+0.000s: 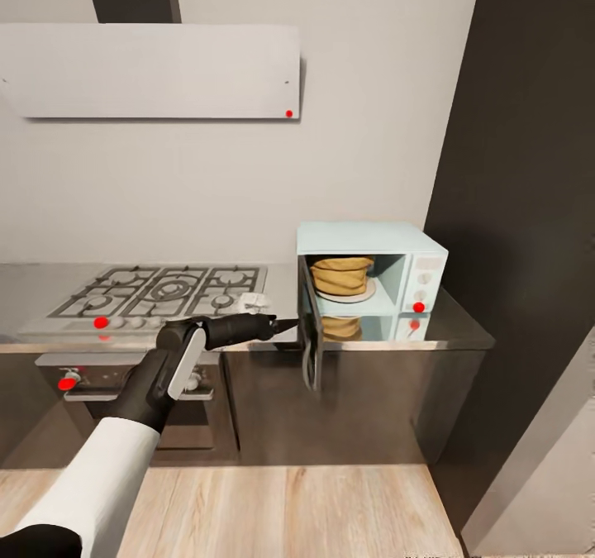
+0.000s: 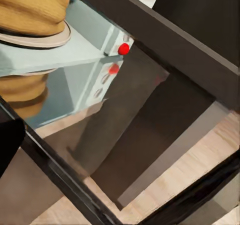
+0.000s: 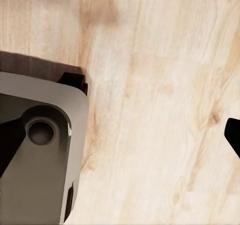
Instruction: In the kitchen, take the popcorn bag from the countertop, put it into the microwave, and heat it until the popcorn is cooked so the cooked popcorn ends up inside the bag.
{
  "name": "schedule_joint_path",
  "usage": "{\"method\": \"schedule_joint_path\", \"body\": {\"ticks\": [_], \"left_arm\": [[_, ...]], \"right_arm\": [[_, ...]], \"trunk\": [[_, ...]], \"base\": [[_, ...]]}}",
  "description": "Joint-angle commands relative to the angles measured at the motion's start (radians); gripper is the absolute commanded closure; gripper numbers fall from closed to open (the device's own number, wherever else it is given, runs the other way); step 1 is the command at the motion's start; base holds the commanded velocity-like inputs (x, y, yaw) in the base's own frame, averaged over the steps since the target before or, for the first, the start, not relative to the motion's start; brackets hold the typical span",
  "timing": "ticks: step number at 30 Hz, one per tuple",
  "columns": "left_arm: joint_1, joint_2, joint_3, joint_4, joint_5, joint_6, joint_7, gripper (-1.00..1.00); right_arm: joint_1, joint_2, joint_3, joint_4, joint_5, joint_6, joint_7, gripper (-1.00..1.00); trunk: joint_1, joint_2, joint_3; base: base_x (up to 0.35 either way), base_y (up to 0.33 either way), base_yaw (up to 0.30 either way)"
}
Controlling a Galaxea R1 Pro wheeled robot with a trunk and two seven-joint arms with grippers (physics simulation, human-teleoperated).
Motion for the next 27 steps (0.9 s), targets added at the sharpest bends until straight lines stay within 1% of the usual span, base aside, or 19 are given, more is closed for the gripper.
{"method": "schedule_joint_path", "body": {"ticks": [1,2,3,6,13,18,27], "left_arm": [[0.0,-0.002,-0.001,0.025,0.005,-0.093,0.0,-1.0],[0.0,-0.002,-0.001,0.06,0.005,-0.168,-0.005,-1.0],[0.0,-0.003,0.0,0.078,0.004,-0.202,-0.008,-1.0],[0.0,-0.003,0.0,0.094,0.003,-0.229,-0.01,-1.0],[0.0,-0.003,-0.001,0.099,0.004,-0.237,-0.011,-1.0],[0.0,-0.009,-0.001,0.1,0.034,-0.237,-0.011,-1.0],[0.0,-0.012,-0.001,0.1,0.038,-0.24,-0.011,-1.0]], "right_arm": [[-0.002,0.0,-0.009,0.003,0.008,-0.004,0.001,-1.0],[-0.002,0.0,-0.009,0.003,0.008,-0.003,0.001,-1.0],[-0.002,0.0,-0.009,0.003,0.008,-0.002,0.002,-1.0],[-0.002,-0.001,-0.009,0.003,0.008,-0.002,0.002,-1.0],[-0.002,-0.001,-0.008,0.003,0.01,-0.001,0.002,-1.0],[-0.002,0.0,-0.008,0.003,0.01,-0.001,0.002,-1.0],[-0.002,-0.001,-0.008,0.003,0.01,-0.005,0.002,-1.0]], "trunk": [[0.0,-0.001,0.0],[0.0,-0.001,0.0],[0.0,-0.001,0.001],[0.0,-0.001,0.004],[0.0,-0.001,0.01],[0.0,-0.001,0.014],[0.0,-0.001,0.022]], "base": [[0.003,0.002,-0.201],[0.001,0.001,-0.223],[0.001,0.0,-0.23],[0.0,0.0,-0.235],[0.0,0.0,-0.238],[0.0,0.0,-0.237],[0.0,0.0,-0.236]]}}
